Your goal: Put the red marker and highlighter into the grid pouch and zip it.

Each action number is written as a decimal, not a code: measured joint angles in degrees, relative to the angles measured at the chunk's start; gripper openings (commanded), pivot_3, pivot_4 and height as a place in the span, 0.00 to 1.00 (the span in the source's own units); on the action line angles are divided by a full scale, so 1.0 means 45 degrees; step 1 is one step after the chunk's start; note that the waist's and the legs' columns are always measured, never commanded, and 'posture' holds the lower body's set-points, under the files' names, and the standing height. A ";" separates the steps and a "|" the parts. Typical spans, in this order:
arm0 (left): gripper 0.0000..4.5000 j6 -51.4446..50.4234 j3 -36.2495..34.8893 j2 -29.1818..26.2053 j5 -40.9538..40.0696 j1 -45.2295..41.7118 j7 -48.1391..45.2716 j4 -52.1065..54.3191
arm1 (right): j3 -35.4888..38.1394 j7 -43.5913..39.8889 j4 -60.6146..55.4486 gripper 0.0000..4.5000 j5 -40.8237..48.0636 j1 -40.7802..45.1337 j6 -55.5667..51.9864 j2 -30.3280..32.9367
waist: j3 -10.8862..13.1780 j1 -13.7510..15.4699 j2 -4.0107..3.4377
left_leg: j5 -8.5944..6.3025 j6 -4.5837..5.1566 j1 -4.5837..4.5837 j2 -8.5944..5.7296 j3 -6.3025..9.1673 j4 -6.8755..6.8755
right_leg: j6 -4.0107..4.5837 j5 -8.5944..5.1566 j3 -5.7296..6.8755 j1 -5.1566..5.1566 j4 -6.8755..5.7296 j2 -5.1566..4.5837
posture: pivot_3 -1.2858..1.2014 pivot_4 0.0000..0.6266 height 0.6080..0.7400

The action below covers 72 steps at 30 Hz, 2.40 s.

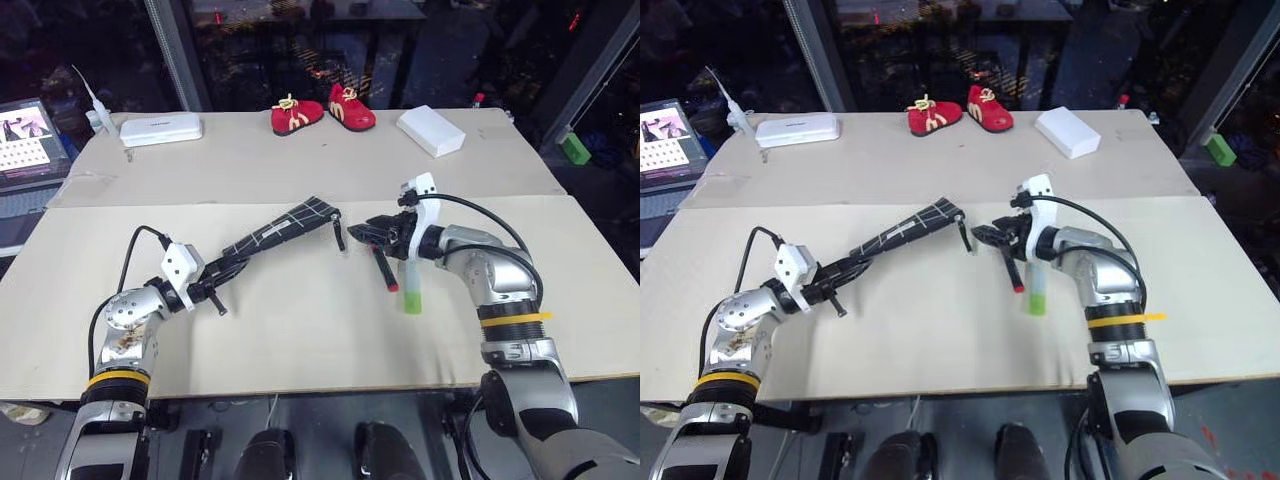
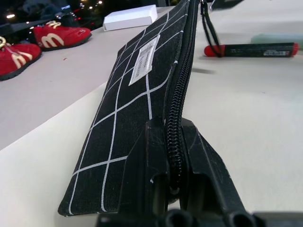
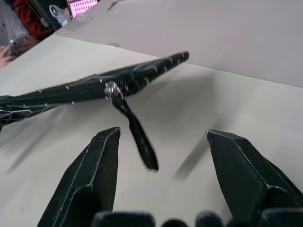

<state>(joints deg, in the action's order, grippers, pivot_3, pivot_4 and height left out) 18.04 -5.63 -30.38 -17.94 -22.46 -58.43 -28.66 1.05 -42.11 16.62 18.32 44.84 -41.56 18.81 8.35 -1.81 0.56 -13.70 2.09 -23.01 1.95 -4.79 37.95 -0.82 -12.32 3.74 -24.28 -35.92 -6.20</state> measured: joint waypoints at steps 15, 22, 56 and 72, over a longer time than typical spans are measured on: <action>0.00 -0.0357 0.0043 0.0320 0.0024 0.0067 0.0206 0.0221 | -0.0648 0.0250 0.2685 0.66 -0.0798 0.1336 0.1658 -0.1232 | 0.0000 0.0095 0.0000 | 0.0000 0.0000 -0.0004 -0.0005 -0.0011 -0.0001 | 0.0000 0.0000 0.0003 -0.0003 0.0003 0.0001 | 0.52 0.24 1.00; 0.00 -0.0358 0.0046 0.0322 0.0024 0.0152 0.0184 0.0325 | -0.0786 -0.0422 0.3377 0.17 -0.0849 0.1378 0.2379 -0.1308 | 0.0000 0.0100 0.0000 | 0.0000 0.0000 -0.0006 -0.0003 -0.0009 -0.0001 | 0.0001 0.0000 0.0004 -0.0003 0.0004 0.0001 | 0.52 0.24 1.00; 0.00 -0.0435 0.0374 0.0815 0.0457 -0.0040 0.0014 -0.0102 | -0.4583 -0.2945 0.3363 0.01 -0.3494 0.2485 0.4232 -0.2769 | 0.0000 0.0116 0.0000 | 0.0001 -0.0002 -0.0009 -0.0008 -0.0006 -0.0001 | 0.0001 0.0000 0.0012 -0.0009 0.0000 0.0002 | 0.52 0.24 1.00; 0.00 -0.0763 0.0351 0.0812 0.0407 0.0191 0.0090 0.0953 | -0.3899 -0.3423 0.5574 0.01 -0.3921 0.3412 0.5526 -0.1340 | 0.0000 0.0011 0.0000 | 0.0002 -0.0004 -0.0010 -0.0003 -0.0008 -0.0003 | 0.0002 0.0000 0.0013 -0.0012 -0.0001 0.0007 | 0.52 0.24 1.00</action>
<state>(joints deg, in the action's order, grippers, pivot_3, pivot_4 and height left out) 14.60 -4.04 -26.72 -16.10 -21.60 -58.03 -24.38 -16.49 -57.51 41.71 0.68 60.19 -16.69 12.78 8.35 -1.76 0.56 -13.69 2.07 -23.06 1.93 -4.83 37.94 -0.82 -12.31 3.80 -24.34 -35.92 -6.17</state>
